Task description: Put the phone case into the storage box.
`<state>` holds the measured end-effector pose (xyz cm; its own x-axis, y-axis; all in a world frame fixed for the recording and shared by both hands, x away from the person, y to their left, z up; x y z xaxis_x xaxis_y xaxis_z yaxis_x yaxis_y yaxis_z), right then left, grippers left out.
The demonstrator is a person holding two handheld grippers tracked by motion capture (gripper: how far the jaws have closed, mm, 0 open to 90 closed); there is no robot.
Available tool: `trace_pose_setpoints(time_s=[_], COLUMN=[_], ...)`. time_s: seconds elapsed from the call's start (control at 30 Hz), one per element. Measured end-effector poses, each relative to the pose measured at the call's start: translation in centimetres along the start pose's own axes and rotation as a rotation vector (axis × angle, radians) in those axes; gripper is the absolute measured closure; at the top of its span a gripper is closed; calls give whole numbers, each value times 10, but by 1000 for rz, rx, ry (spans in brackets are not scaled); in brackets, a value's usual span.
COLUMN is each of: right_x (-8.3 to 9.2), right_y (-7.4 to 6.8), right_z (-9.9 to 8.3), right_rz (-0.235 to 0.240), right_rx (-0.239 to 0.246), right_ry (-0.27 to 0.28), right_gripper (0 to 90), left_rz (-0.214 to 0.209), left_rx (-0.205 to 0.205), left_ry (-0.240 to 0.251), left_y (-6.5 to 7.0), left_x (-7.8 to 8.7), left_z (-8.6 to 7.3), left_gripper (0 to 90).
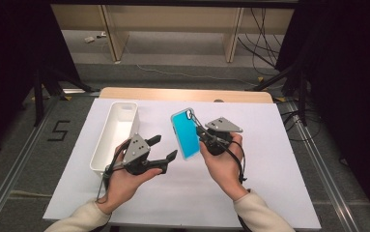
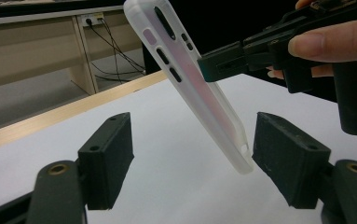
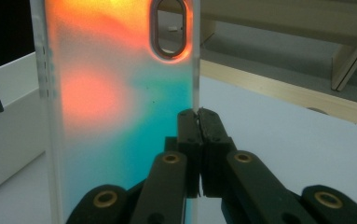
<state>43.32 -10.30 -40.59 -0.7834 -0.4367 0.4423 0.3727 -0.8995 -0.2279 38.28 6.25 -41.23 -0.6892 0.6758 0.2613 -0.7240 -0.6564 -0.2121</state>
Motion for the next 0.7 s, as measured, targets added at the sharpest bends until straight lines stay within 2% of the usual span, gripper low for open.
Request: trace_pose_setpoints(time_s=[0.27,0.3,0.43,0.7], right_x=[-1,0,-1,-1], right_y=[0,1,1,-1], right_z=[0,0,1,0], right_rz=[0,-8,-5,3], right_rx=[7,11,18,15], right_ry=[5,-7,13,4], right_gripper=[892,892,892,892], left_rz=[-2,-4,1,33], left_rx=[7,0,-5,3], left_ry=[-7,-8,-12,-32], left_y=[2,3,4,2], left_x=[-7,-7,-12,-19], left_z=[2,3,5,4], left_gripper=[310,314,328,357])
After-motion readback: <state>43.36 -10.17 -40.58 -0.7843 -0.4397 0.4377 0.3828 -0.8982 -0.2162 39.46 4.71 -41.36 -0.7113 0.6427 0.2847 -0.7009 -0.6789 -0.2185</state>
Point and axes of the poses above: each handheld gripper's, and its own axes: x roughly backward along the jaws, z roughly out of its top, y roughly to its right, the point moved 6 cm from there along -x, roughly forward along the jaws, and after that the axes turned 14 degrees about -x, right-handed, at the moved point
